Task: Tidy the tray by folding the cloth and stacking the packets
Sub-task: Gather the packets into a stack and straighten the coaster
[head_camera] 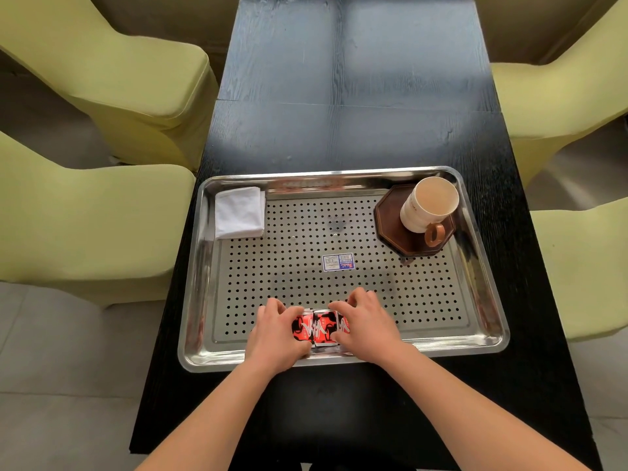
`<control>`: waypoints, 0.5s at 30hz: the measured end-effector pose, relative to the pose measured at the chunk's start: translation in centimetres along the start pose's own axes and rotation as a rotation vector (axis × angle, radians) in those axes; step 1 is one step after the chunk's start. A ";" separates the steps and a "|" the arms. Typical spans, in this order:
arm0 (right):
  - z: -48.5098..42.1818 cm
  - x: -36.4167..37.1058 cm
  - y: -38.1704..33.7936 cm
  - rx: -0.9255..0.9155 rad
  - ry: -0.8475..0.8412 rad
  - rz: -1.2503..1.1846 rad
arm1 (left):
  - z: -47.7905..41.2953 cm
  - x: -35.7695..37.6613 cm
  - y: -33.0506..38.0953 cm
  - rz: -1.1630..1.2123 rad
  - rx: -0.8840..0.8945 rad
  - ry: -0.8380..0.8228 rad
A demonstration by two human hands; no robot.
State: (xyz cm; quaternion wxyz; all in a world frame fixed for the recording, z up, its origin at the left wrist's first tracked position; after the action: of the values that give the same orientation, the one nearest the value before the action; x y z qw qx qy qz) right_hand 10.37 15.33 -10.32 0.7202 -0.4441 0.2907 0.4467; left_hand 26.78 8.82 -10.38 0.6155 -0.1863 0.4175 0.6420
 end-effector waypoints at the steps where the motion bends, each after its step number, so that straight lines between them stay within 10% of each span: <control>1: 0.0 0.0 0.0 0.003 0.002 -0.006 | 0.0 0.0 -0.1 0.009 -0.003 -0.001; 15: 0.8 -0.5 2.0 0.056 0.138 -0.156 | -0.1 0.4 -0.2 0.234 -0.084 -0.017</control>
State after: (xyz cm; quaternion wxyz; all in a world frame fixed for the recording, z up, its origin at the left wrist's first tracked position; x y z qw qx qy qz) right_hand 8.33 16.28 -10.30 0.7432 -0.4748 0.3166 0.3493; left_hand 26.82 8.96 -10.84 0.5317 -0.1565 0.4037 0.7279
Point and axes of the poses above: each hand's wrist, its own z-axis away from the middle knuckle, its own x-axis out of the palm, y = z × x, the point moved 6 cm from there along -z, towards the middle knuckle, and after that the axes turned 9 degrees about -x, right-handed, at the moved point
